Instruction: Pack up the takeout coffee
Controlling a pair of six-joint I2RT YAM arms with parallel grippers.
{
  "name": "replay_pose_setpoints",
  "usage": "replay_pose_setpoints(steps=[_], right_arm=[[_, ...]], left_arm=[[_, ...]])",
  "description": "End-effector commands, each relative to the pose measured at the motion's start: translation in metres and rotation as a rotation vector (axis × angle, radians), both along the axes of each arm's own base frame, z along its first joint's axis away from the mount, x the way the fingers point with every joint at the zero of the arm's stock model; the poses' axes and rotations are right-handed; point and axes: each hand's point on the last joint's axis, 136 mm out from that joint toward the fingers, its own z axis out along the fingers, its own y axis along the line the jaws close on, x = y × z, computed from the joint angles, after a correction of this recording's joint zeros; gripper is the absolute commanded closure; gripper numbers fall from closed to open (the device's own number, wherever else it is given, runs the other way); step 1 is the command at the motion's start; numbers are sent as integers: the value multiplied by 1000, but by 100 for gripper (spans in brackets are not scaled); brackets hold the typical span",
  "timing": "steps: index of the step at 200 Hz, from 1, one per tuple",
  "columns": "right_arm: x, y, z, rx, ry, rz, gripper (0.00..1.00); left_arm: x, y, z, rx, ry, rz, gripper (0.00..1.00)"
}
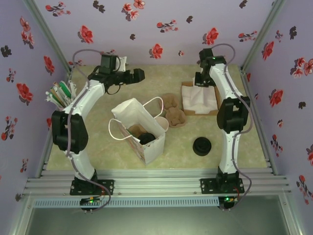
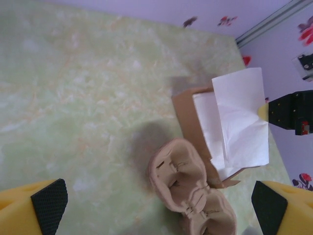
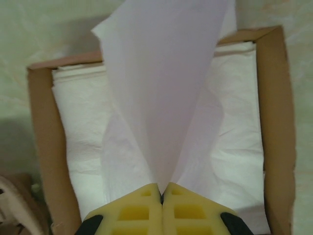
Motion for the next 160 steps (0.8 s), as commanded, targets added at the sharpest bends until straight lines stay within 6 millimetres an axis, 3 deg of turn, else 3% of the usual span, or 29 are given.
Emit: replay_pose_setpoints(steps=[1,50,105,160], right_arm=[[0,2,28,13,-82,-11,100],[-12,16,80,113,-196,43,100],[-46,28,139,194,-300,130,100],[-98,54,201,334,-398,260,100]], left_arm=[[-3,0,43,-14,-188,-11,1],[-28,7,89,-22,-399,-37,1],[-71,-4,135,59,-639,-144,1],[-138,-30,179,123,-868,-293,1]])
